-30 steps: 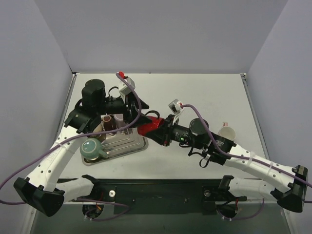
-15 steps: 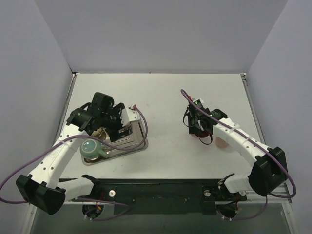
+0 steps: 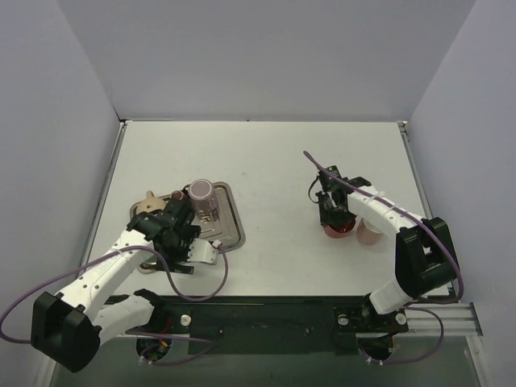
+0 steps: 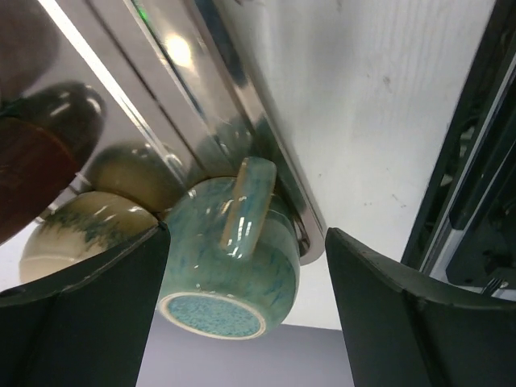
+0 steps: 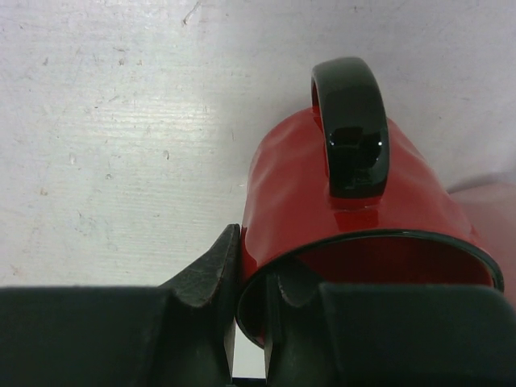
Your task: Turn the mug right side up
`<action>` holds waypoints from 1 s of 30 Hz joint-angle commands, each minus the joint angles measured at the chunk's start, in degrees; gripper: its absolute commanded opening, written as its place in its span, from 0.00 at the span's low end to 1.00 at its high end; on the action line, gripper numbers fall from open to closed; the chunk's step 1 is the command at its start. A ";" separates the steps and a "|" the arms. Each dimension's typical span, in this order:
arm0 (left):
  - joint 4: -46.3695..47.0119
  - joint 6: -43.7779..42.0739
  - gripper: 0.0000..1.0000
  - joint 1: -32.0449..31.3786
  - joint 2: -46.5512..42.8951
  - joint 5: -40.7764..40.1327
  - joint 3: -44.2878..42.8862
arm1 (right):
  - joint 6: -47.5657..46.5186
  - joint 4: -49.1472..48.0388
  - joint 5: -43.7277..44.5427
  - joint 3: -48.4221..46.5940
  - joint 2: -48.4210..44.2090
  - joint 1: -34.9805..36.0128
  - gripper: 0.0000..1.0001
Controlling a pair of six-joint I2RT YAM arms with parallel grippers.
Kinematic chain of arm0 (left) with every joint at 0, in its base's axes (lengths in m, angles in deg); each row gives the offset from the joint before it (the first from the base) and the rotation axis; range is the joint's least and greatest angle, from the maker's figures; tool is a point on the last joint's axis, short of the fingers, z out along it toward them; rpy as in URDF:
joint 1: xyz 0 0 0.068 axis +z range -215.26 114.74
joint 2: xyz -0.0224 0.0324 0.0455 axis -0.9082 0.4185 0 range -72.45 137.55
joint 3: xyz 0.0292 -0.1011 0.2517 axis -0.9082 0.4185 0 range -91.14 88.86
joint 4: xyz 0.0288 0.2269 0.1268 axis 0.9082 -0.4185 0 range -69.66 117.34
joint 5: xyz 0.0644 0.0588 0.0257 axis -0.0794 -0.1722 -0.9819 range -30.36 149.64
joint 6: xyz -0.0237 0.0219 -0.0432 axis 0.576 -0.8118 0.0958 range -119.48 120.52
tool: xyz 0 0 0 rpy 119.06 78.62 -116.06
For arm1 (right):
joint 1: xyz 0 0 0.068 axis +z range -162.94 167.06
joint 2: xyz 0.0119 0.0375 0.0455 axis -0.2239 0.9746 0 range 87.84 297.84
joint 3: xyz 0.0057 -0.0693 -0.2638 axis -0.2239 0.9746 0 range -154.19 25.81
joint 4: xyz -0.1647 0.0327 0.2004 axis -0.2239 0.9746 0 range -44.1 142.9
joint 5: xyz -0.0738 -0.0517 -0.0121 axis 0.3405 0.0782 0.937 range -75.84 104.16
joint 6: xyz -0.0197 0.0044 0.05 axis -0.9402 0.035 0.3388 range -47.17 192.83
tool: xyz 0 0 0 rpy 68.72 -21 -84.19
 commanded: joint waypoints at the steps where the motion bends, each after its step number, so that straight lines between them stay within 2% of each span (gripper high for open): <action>1: 3.17 -8.45 0.89 -0.18 -0.06 -5.78 5.11 | -1.04 -1.27 -3.29 0.07 0.27 -1.73 0.11; 3: 4.31 -8.63 0.89 -0.09 0.64 -6.83 6.08 | -1.04 -1.28 -4.00 -0.11 0.89 -2.44 0.21; 5: 5.10 -9.33 0.89 0.17 0.99 -6.93 6.26 | -1.13 -0.93 -4.01 -0.11 0.98 -2.70 0.40; 7: 6.24 -10.30 0.89 0.26 0.47 -6.23 6.70 | -0.87 -0.14 -4.09 -0.37 -0.68 -2.53 0.53; 9: 7.90 -11.61 0.89 0.26 -0.06 -5.61 7.23 | -0.87 0.39 -4.18 -0.20 -3.05 -2.35 0.60; 16: 12.48 -12.06 0.89 0.26 1.34 -3.76 9.25 | -0.96 2.85 -4.45 0.07 -11.75 -1.47 0.65; 20: 14.24 -12.32 0.84 0.44 4.59 -7.52 11.09 | -0.87 4.78 -3.31 0.15 -15.36 -1.03 0.68; 22: 14.86 -12.41 0.75 0.87 6.35 -9.20 11.27 | -0.87 5.40 -3.04 0.24 -17.12 -0.77 0.69; 23: 14.77 -12.58 0.53 0.96 7.40 -9.56 11.19 | -0.78 5.40 -2.86 0.16 -18.17 -0.60 0.69; 24: 14.77 -12.41 0.45 0.88 7.67 -9.91 10.58 | -0.69 5.75 -2.86 0.24 -18.79 -0.25 0.69; 25: 14.86 -11.71 0.31 0.88 8.19 -9.74 10.22 | -0.61 5.76 -2.95 0.07 -19.58 0.02 0.69; 26: 14.51 -11.18 0.25 0.88 8.20 -9.48 9.18 | -0.52 6.10 -2.95 0.07 -20.02 0.37 0.69; 27: 14.25 -10.48 0.09 0.88 8.03 -9.04 8.64 | -0.52 6.19 -2.95 -0.02 -20.89 0.63 0.69; 28: 13.46 -10.30 0.00 0.79 7.85 -7.90 7.33 | -0.43 6.54 -2.52 -0.20 -21.16 1.33 0.69; 30: 12.23 -9.77 0.00 0.79 6.45 -5.36 5.31 | -0.34 7.16 -1.55 -0.81 -22.74 2.74 0.69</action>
